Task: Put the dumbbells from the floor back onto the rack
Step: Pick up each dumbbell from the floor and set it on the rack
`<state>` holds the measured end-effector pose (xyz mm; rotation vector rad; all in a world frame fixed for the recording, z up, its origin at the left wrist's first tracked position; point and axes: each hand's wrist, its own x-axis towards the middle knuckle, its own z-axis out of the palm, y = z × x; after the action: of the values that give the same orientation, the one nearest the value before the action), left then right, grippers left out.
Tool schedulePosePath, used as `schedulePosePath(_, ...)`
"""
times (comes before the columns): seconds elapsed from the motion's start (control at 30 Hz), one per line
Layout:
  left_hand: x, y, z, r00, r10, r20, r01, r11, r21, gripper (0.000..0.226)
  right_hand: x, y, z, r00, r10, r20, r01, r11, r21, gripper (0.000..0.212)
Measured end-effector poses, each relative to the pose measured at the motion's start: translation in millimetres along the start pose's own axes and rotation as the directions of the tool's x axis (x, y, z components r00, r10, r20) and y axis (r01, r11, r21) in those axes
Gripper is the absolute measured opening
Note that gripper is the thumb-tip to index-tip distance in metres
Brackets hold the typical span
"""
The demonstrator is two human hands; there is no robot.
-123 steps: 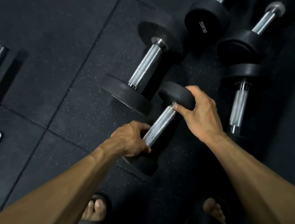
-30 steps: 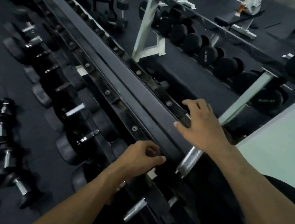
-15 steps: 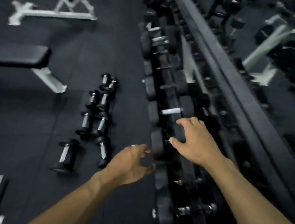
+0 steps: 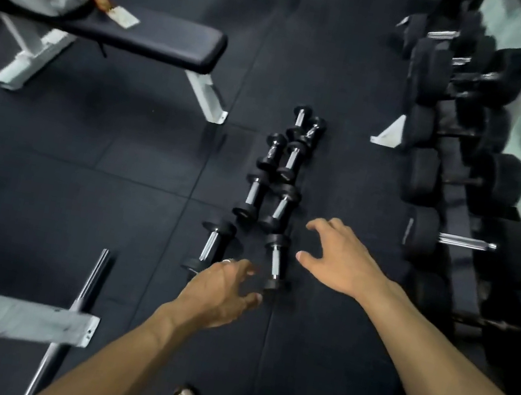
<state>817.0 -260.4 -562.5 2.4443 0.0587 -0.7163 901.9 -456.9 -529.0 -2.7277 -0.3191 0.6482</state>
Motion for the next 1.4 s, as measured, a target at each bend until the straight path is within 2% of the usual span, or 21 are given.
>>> schedulePosePath(0.3,98.1,-118.4,-7.5,0.980,-0.187,0.071,0.195,0.972,-0.131,0.053,146.4,-35.7,84.9,0.989,-0.004,0.150,-0.001,0.999,0.033,0.064)
schedulePosePath(0.5,206.6,-188.0,18.4,0.934,-0.340,0.105,0.356,0.875,-0.329,0.051,277.7,-26.5,158.6,0.971,-0.048,0.233,0.032,0.997,0.069,0.066)
schedulePosePath(0.73,332.5,-292.4,86.7,0.898,-0.410,0.162,0.440,0.848,-0.295,0.054,408.9,-4.4,279.5,0.944,-0.087,0.320,0.074,0.996,0.052,0.068)
schedulePosePath(0.87,389.2,-350.9,129.2,0.906,-0.392,0.162,0.423,0.864,-0.274,0.059,458.2,10.4,350.3,0.940,-0.071,0.334,0.052,0.997,0.065,0.067)
schedulePosePath(1.0,434.7,-404.1,158.9,0.912,-0.390,0.126,0.410,0.863,-0.295,0.068,490.9,22.2,410.1,0.951,-0.095,0.293,0.049,0.986,0.162,0.076)
schedulePosePath(1.1,455.8,-433.7,178.3,0.926,-0.296,0.234,0.366,0.855,-0.368,0.071,504.0,27.0,445.2,0.951,-0.114,0.288,0.044,0.969,0.241,0.073)
schedulePosePath(1.27,466.7,-462.1,207.5,0.915,-0.168,0.368,0.304,0.886,-0.351,0.081,513.9,35.8,479.9,0.985,-0.086,0.149,0.028,0.936,0.352,0.054)
schedulePosePath(1.4,469.7,-464.8,208.8,0.889,-0.155,0.431,0.344,0.848,-0.404,0.080,515.5,42.8,489.0,0.991,-0.107,0.080,0.065,0.909,0.412,0.046)
